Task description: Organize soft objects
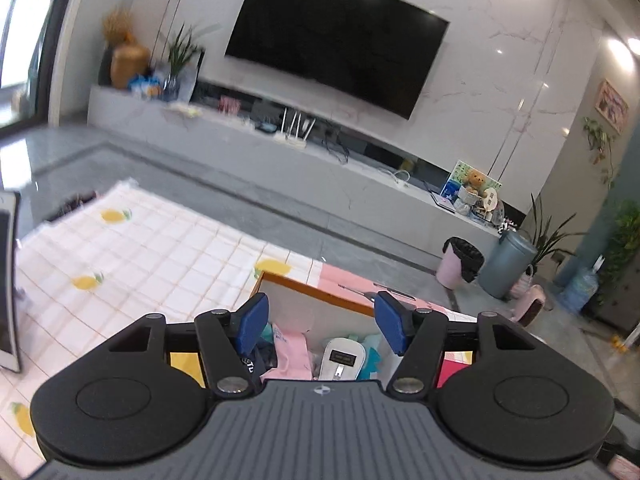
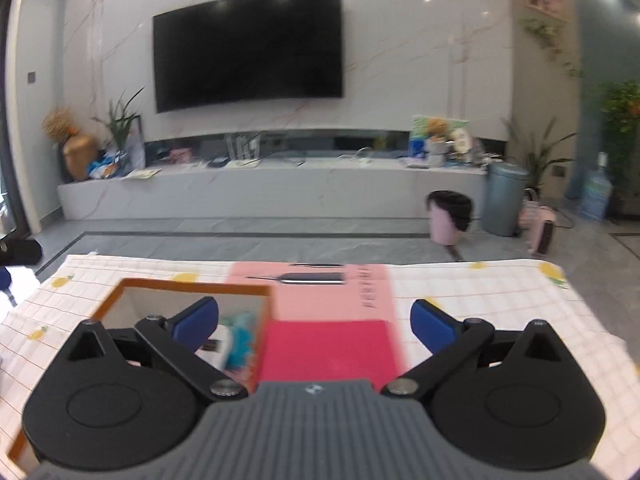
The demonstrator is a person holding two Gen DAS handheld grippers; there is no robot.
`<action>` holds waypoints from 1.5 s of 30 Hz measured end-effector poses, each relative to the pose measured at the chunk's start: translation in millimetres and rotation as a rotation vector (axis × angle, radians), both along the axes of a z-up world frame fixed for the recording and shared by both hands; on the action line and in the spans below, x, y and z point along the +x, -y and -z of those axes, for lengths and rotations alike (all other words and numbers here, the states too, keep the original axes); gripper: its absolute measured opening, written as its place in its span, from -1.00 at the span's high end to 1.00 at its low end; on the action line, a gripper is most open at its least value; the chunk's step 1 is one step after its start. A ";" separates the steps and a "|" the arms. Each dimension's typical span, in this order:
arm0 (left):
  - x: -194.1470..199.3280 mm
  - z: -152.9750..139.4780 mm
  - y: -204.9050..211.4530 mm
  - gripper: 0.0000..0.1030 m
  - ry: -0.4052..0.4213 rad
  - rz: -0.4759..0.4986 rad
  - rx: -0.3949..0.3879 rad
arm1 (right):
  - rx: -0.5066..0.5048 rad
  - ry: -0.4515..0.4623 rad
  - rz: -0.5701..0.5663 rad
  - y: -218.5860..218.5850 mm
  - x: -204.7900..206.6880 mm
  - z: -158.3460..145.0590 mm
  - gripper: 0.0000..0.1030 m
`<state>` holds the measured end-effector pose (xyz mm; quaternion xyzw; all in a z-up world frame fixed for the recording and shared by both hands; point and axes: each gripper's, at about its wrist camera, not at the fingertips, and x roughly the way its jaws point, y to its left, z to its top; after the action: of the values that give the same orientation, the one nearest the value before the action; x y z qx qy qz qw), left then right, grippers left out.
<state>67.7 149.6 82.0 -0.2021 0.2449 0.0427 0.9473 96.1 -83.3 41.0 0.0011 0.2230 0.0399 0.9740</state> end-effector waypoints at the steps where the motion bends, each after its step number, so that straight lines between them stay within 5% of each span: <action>1: -4.1 -2.9 8.3 -0.39 0.009 -0.010 0.026 | -0.013 0.021 0.028 10.4 -10.0 0.9 -0.95; 8: -38.5 0.2 75.7 -0.43 0.090 0.031 0.219 | -0.126 0.115 0.185 56.2 -70.4 16.9 -0.95; 14: -62.7 16.1 124.4 -0.44 0.144 0.064 0.285 | -0.209 0.122 0.152 52.7 -119.4 29.1 -0.95; 19: -81.9 38.0 147.7 -0.44 0.145 0.063 0.337 | -0.290 0.116 -0.020 47.4 -152.7 51.3 -0.95; 27: -91.3 62.0 167.1 -0.49 0.113 0.132 0.388 | -0.100 -0.018 -0.144 49.0 -141.6 71.5 -0.95; 33: -97.0 71.8 183.4 -0.55 0.124 0.150 0.445 | -0.025 0.054 -0.109 61.8 -143.8 72.3 -0.95; 45: -102.7 82.9 190.4 -0.61 0.134 0.167 0.419 | -0.026 0.024 -0.119 68.8 -142.8 70.6 -0.95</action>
<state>-34.9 -40.8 -0.8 0.0177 0.1829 0.0005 0.9830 -46.6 -152.1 -29.6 -0.0253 0.2113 0.0949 0.9725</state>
